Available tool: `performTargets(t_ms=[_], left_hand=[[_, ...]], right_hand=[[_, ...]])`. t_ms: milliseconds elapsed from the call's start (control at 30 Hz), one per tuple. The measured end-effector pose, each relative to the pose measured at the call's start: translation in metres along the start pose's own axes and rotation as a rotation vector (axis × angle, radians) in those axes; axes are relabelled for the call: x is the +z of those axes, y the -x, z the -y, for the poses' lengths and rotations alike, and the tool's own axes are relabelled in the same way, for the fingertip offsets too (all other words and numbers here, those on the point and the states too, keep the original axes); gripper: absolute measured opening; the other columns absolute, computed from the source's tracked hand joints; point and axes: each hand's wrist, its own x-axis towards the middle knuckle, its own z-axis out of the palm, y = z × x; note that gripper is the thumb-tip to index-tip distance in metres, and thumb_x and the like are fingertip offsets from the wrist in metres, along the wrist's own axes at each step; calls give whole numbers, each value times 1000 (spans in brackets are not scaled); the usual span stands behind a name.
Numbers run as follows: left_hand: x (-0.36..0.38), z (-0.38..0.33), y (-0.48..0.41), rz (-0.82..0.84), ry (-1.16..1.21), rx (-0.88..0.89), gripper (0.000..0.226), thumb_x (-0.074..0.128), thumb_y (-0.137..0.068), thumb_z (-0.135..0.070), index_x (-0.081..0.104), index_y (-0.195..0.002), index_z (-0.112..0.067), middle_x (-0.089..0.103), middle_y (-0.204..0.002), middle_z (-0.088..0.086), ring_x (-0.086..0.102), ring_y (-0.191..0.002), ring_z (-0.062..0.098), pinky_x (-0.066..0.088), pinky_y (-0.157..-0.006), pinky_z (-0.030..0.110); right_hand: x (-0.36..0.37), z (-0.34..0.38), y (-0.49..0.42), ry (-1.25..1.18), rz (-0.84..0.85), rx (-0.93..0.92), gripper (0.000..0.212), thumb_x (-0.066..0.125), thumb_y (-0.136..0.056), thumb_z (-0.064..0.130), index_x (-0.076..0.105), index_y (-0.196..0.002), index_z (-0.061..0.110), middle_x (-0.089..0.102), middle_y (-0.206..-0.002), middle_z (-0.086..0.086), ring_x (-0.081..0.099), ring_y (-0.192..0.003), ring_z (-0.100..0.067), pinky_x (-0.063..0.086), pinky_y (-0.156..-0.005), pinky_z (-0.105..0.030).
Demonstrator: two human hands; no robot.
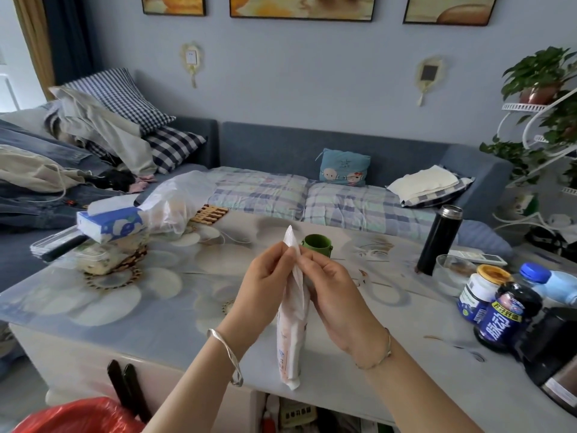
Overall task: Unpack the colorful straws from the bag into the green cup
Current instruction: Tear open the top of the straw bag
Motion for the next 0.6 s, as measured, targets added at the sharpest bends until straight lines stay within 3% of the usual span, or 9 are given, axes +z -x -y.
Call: performTargets(t_ms=[100,200,300,367,500,600], left_hand=[[6,1,3,-16,131,-45,30,41,-101,-14,59,-78,-5,56,-62,-1,54,-58,5,45,-58,17],[-4,3,-3,-81,148,-56,28,39,-102,-15,54,-86,3,50,-77,13,47,-71,21,40,-72,32],[-14,2,-9,-82,24,-14,23,41,-101,-15,50,-82,-6,40,-70,8,39,-62,12,36,-62,23],[-8,1,-9,-44,-47,27,26,41,-101,-13,45,-76,-7,40,-67,8,39,-59,14,37,-59,27],[4,-1,-7,-45,-147,73,30,42,-101,-17,45,-74,-2,49,-71,15,47,-65,23,46,-61,41],[3,-9,-8,-115,-215,109,32,41,-101,-20,43,-73,-4,50,-71,15,50,-64,25,52,-60,41]], right_hand=[[0,1,-4,-2,-33,15,30,44,-97,15,62,-121,20,68,-119,-6,65,-109,-14,52,-92,-28],[-16,13,-8,-50,-83,23,28,48,-95,20,65,-117,19,68,-118,-7,67,-103,-16,55,-85,-29],[-35,25,-9,231,-145,-1,30,49,-94,25,64,-120,21,63,-127,2,58,-117,-12,46,-99,-30],[-35,29,-8,456,-125,-6,27,49,-92,28,70,-105,17,69,-115,3,61,-107,-11,47,-94,-26],[-22,41,-5,774,-113,-5,34,55,-86,39,62,-84,5,68,-90,-17,62,-77,-24,50,-72,-36],[-25,56,-1,946,-149,-129,28,53,-90,29,62,-76,6,67,-74,-15,62,-70,-32,56,-67,-46]])
